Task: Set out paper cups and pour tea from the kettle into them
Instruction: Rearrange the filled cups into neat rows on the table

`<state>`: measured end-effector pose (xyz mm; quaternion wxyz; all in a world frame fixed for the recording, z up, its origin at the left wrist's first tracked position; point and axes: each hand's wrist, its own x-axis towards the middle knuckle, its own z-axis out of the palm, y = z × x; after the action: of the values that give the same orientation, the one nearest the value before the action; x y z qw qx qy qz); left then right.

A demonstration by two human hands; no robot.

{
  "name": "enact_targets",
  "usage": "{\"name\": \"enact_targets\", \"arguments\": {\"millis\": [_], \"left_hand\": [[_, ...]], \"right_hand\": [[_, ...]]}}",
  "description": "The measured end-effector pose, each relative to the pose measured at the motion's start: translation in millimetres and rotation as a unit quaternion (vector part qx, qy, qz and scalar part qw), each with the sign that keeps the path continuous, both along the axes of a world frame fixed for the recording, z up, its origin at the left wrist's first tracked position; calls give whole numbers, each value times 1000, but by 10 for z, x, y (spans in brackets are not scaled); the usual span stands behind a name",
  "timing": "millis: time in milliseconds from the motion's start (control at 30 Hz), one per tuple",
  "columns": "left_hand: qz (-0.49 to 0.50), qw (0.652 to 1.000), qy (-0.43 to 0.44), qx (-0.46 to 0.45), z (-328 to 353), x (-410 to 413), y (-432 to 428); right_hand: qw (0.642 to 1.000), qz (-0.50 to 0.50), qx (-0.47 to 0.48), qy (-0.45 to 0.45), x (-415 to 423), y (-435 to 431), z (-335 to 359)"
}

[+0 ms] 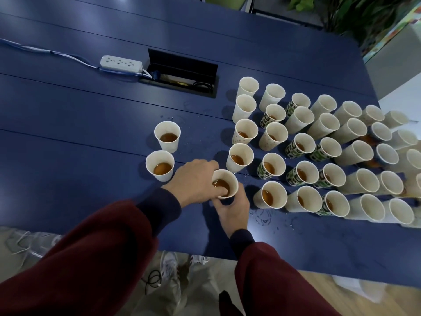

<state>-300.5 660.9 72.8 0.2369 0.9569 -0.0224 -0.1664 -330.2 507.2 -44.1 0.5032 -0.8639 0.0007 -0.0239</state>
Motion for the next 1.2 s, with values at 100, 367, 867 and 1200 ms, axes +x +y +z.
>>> {"name": "enact_targets", "arguments": {"millis": [100,367,867,1200], "left_hand": [[36,999,-26,17,21,15,97],[143,982,-93,79,37,7,479],[175,965,-123,152,-86,1,873],[159,979,-91,86,-10,274,1044]], "right_hand": [[999,-46,-15,5,-2,-76,-64],[995,-73,-47,42,6,-177,-157],[990,-133,42,34,-163,7,334],[995,-44,9,-84,111,390,947]]}}
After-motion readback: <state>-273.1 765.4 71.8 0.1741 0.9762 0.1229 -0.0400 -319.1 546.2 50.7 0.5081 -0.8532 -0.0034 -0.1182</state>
